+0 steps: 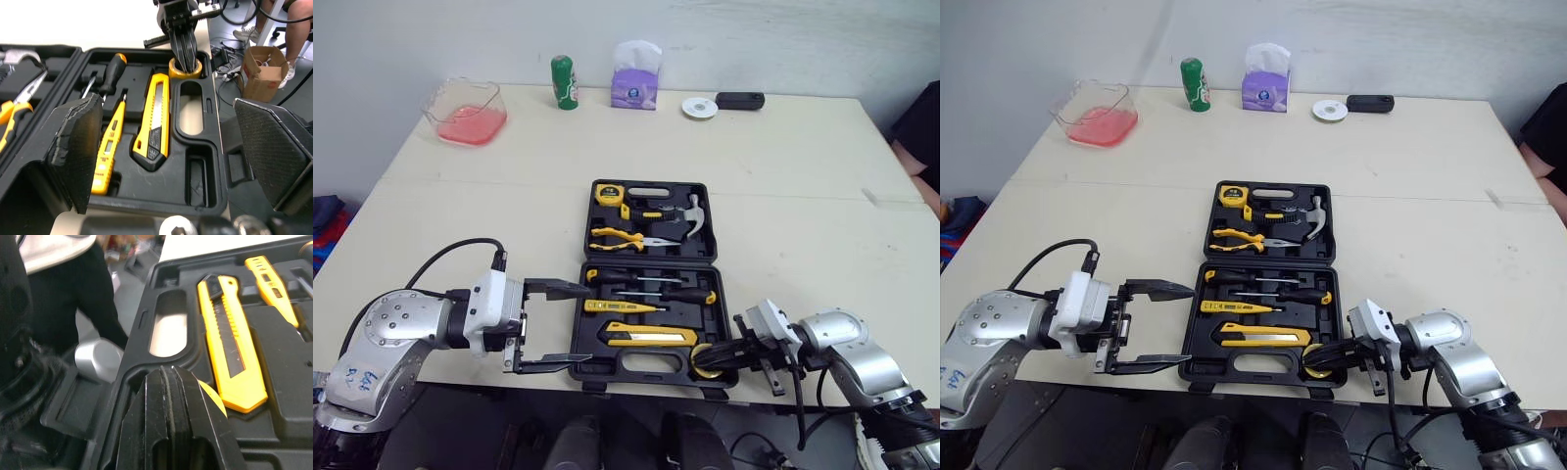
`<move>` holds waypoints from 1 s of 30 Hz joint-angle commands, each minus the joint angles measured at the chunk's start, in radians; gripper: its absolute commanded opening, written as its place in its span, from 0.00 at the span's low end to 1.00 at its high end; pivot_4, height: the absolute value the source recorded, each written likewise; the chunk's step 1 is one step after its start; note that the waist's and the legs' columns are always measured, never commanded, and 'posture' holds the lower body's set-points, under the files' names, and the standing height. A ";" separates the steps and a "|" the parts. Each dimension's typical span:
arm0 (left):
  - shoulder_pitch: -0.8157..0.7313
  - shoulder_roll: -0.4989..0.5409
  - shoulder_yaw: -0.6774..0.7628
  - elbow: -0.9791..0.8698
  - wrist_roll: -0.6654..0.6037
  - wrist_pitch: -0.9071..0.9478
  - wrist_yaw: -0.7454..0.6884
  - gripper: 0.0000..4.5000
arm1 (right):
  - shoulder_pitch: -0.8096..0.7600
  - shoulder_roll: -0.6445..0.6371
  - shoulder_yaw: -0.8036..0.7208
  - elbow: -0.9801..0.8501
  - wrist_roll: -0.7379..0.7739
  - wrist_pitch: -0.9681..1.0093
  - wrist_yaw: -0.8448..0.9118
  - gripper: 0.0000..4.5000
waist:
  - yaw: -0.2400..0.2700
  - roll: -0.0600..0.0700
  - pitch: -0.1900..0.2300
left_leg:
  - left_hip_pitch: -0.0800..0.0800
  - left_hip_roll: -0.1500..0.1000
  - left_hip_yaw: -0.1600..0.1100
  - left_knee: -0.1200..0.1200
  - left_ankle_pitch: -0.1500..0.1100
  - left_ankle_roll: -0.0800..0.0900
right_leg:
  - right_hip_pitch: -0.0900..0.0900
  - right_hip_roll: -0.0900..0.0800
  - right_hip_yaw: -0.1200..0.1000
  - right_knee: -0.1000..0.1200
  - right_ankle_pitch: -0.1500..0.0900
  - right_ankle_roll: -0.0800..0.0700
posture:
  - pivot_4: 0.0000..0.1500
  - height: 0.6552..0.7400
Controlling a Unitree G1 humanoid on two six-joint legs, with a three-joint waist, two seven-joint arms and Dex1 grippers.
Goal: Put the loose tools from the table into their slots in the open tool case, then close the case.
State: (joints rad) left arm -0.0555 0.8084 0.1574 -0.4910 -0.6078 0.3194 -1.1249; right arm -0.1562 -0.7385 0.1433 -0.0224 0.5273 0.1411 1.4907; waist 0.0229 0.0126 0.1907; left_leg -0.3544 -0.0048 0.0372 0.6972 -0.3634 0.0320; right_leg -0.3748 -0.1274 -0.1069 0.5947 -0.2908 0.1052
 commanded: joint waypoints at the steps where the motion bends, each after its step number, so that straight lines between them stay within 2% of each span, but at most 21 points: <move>1: 0.006 0.007 0.078 0.020 -0.030 0.024 0.043 1.00 | 0.008 -0.049 -0.081 -0.165 0.092 0.107 -0.040 0.01 | -0.001 0.002 0.001 | 0.000 0.000 0.000 0.000 0.000 0.000 | -0.001 0.000 0.000 0.000 0.000 0.000 | 1.00 1.00; 4: 0.006 0.002 0.123 0.054 -0.035 0.045 0.079 1.00 | -0.011 -0.081 -0.142 -0.245 0.105 0.172 -0.119 0.01 | -0.002 0.004 0.002 | -0.001 0.000 0.000 0.000 0.000 0.000 | -0.001 0.000 -0.001 0.001 0.000 0.000 | 1.00 1.00; 6: -0.006 -0.019 0.139 0.074 -0.029 0.048 0.119 0.88 | -0.043 -0.097 -0.179 -0.235 0.114 0.211 -0.150 0.00 | -0.003 0.004 0.002 | 0.000 0.001 0.000 0.000 0.000 -0.001 | -0.001 0.001 0.000 0.001 0.000 0.000 | 1.00 1.00; 9: -0.022 -0.052 0.140 0.116 0.011 0.034 0.192 0.61 | -0.112 -0.118 -0.217 -0.127 0.061 0.209 -0.190 0.00 | -0.002 0.004 0.002 | 0.000 0.000 0.001 -0.001 0.000 0.000 | -0.001 0.001 0.000 0.001 0.000 0.000 | 1.00 1.00; 13: -0.021 -0.071 0.097 0.149 0.086 0.044 0.269 0.19 | -0.181 -0.124 -0.198 0.098 -0.098 0.023 -0.190 0.00 | 0.002 0.004 0.002 | -0.001 -0.001 0.001 -0.001 0.000 0.000 | -0.002 0.001 -0.001 0.000 0.000 0.000 | 1.00 1.00; 15: -0.049 -0.097 0.064 0.189 0.115 0.072 0.322 0.02 | -0.234 -0.102 -0.185 0.203 -0.145 -0.005 -0.222 0.00 | 0.000 0.003 0.002 | -0.001 -0.001 0.002 -0.002 0.000 0.000 | -0.002 0.001 -0.001 0.000 0.000 0.000 | 1.00 1.00; 22: -0.161 -0.138 -0.041 0.288 0.190 0.178 0.411 0.02 | -0.350 -0.036 -0.120 0.413 -0.280 -0.084 -0.278 0.00 | -0.007 0.003 0.003 | -0.002 0.000 0.004 -0.002 0.002 0.000 | -0.004 0.003 0.000 0.006 0.001 0.001 | 1.00 1.00; 30: -0.276 -0.190 -0.141 0.401 0.233 0.264 0.432 0.02 | -0.403 0.068 -0.062 0.460 -0.349 -0.109 -0.324 0.00 | -0.024 0.003 0.003 | -0.002 0.000 0.004 -0.002 0.002 0.000 | -0.003 0.004 0.000 0.006 0.001 0.001 | 1.00 1.00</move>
State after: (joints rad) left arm -0.3104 0.6215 0.0176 -0.0892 -0.3766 0.5707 -0.6890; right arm -0.5471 -0.6833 0.0784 0.4454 0.1827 0.0427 1.1765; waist -0.0007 0.0156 0.1933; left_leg -0.3563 -0.0049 0.0409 0.6957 -0.3612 0.0315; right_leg -0.3783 -0.1235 -0.1071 0.6007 -0.2901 0.1064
